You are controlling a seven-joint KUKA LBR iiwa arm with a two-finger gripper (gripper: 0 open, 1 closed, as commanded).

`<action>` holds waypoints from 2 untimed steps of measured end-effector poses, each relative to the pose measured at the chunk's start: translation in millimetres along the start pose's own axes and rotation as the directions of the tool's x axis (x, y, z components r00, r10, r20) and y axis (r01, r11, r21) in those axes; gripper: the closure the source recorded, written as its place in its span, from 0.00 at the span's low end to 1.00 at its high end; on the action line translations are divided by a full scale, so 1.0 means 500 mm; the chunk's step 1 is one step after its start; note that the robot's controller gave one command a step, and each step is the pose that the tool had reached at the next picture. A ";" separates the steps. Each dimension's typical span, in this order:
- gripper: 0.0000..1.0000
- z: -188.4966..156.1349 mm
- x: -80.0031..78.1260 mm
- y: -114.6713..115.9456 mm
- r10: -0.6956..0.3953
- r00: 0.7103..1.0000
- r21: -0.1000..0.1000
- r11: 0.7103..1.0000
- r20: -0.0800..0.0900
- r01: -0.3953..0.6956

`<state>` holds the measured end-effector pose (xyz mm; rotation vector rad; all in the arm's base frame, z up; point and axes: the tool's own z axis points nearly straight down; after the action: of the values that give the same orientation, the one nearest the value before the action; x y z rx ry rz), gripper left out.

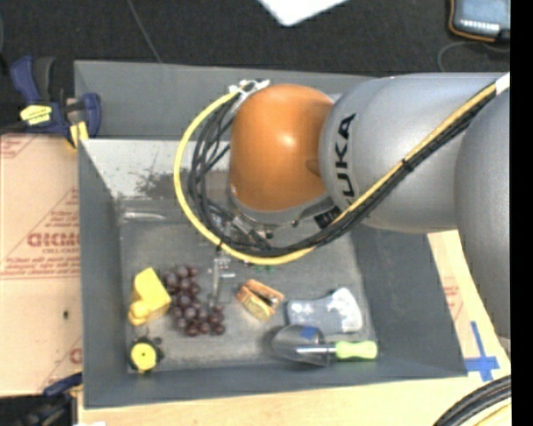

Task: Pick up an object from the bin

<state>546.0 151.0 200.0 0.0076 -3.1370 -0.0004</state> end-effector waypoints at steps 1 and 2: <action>0.00 -0.009 -0.002 -0.001 0.003 1.000 -0.001 1.000 0.006 -0.003; 0.00 0.040 -0.006 0.011 -0.062 0.998 -0.001 0.998 0.013 0.062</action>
Offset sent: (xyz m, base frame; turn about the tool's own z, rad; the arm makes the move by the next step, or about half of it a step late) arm -0.0019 0.0233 -0.0846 -0.2103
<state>548.6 156.7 180.2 0.1045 -3.1483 -0.0024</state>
